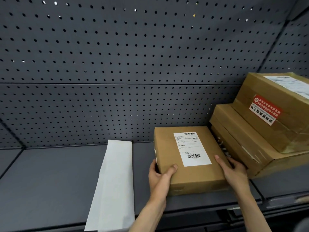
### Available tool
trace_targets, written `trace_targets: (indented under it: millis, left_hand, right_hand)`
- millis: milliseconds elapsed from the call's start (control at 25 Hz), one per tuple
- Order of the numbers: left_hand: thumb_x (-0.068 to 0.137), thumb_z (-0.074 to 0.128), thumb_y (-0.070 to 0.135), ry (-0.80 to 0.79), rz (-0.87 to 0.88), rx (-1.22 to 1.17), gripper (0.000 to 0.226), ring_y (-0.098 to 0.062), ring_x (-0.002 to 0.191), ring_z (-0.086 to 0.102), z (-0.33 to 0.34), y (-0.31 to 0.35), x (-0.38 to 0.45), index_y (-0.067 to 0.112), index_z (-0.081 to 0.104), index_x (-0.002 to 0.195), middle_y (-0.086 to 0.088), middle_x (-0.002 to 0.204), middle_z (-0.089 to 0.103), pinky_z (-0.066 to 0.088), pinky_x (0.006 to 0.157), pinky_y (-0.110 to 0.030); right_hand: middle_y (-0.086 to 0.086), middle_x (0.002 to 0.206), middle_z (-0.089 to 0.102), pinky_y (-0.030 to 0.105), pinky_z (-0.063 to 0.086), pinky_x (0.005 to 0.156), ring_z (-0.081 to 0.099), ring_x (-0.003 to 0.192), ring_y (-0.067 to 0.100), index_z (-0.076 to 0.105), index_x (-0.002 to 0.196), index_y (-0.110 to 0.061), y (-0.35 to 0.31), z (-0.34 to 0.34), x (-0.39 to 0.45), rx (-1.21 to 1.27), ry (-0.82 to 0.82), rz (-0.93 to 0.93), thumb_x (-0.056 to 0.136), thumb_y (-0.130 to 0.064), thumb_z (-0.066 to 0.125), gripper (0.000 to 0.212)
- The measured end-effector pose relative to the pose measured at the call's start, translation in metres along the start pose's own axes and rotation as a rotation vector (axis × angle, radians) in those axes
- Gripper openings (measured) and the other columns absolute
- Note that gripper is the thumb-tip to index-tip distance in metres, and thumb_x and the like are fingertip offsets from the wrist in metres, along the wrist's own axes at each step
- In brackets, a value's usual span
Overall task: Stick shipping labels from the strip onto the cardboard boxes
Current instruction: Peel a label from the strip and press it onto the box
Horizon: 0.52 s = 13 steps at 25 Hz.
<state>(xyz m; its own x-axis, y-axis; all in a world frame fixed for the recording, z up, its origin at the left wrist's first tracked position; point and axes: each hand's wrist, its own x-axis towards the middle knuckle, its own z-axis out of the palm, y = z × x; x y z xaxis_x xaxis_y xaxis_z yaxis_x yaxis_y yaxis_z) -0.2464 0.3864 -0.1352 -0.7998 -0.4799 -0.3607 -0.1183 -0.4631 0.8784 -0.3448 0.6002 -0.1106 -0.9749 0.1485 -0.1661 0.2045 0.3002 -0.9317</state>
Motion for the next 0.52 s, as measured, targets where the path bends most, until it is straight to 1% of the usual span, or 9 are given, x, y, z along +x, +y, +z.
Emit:
trace_targets:
  millis: [120, 200, 280, 360, 440, 520]
  left_hand:
    - [0.071, 0.087, 0.015, 0.002, 0.000, 0.009, 0.077, -0.011, 0.097, 0.072, -0.002, -0.001, 0.002, 0.021, 0.047, 0.137, 0.005, 0.114, 0.071, 0.056, 0.070, -0.018]
    - [0.071, 0.087, 0.014, 0.004, 0.007, 0.023, 0.076, -0.010, 0.096, 0.072, -0.001, -0.001, 0.002, 0.021, 0.048, 0.136, 0.005, 0.114, 0.071, 0.056, 0.070, -0.017]
    - [0.071, 0.088, 0.017, 0.012, 0.035, 0.076, 0.076, -0.010, 0.100, 0.070, -0.002, -0.003, 0.003, 0.021, 0.047, 0.135, 0.005, 0.118, 0.069, 0.056, 0.078, -0.019]
    - [0.069, 0.088, 0.024, 0.036, 0.134, 0.193, 0.078, -0.009, 0.112, 0.064, -0.003, -0.004, 0.005, 0.026, 0.044, 0.134, 0.007, 0.127, 0.063, 0.052, 0.092, -0.025]
    - [0.069, 0.086, 0.030, 0.039, 0.249, 0.320, 0.080, -0.005, 0.123, 0.055, -0.006, 0.000, 0.004, 0.028, 0.042, 0.136, 0.012, 0.134, 0.055, 0.046, 0.104, -0.028]
    - [0.077, 0.080, 0.032, 0.012, 0.320, 0.385, 0.070, -0.001, 0.124, 0.052, -0.008, 0.006, 0.002, 0.029, 0.042, 0.136, 0.016, 0.133, 0.053, 0.045, 0.107, -0.031]
  right_hand:
    - [0.015, 0.143, 0.059, 0.041, 0.037, 0.114, 0.051, 0.134, 0.034, 0.059, 0.140, -0.005, 0.002, 0.000, 0.000, -0.007, 0.002, 0.011, 0.090, -0.043, 0.073, 0.064]
    - [0.015, 0.141, 0.060, 0.039, 0.037, 0.112, 0.052, 0.132, 0.034, 0.060, 0.139, -0.005, 0.002, 0.001, 0.001, -0.007, 0.004, 0.017, 0.090, -0.042, 0.074, 0.063]
    - [0.015, 0.139, 0.062, 0.038, 0.038, 0.110, 0.054, 0.130, 0.033, 0.062, 0.137, -0.004, 0.000, 0.002, 0.000, -0.014, 0.019, 0.016, 0.090, -0.041, 0.074, 0.061]
    - [0.015, 0.139, 0.061, 0.040, 0.038, 0.112, 0.054, 0.131, 0.034, 0.062, 0.137, -0.005, 0.000, 0.003, -0.004, -0.039, 0.047, 0.011, 0.089, -0.043, 0.075, 0.062]
    - [0.014, 0.137, 0.062, 0.044, 0.039, 0.115, 0.053, 0.130, 0.035, 0.065, 0.132, -0.010, 0.001, 0.005, -0.008, -0.112, 0.112, -0.060, 0.085, -0.049, 0.076, 0.062]
    - [0.014, 0.130, 0.066, 0.049, 0.043, 0.112, 0.058, 0.124, 0.035, 0.067, 0.126, -0.014, 0.000, 0.007, -0.013, -0.210, 0.165, -0.150, 0.084, -0.054, 0.075, 0.059]
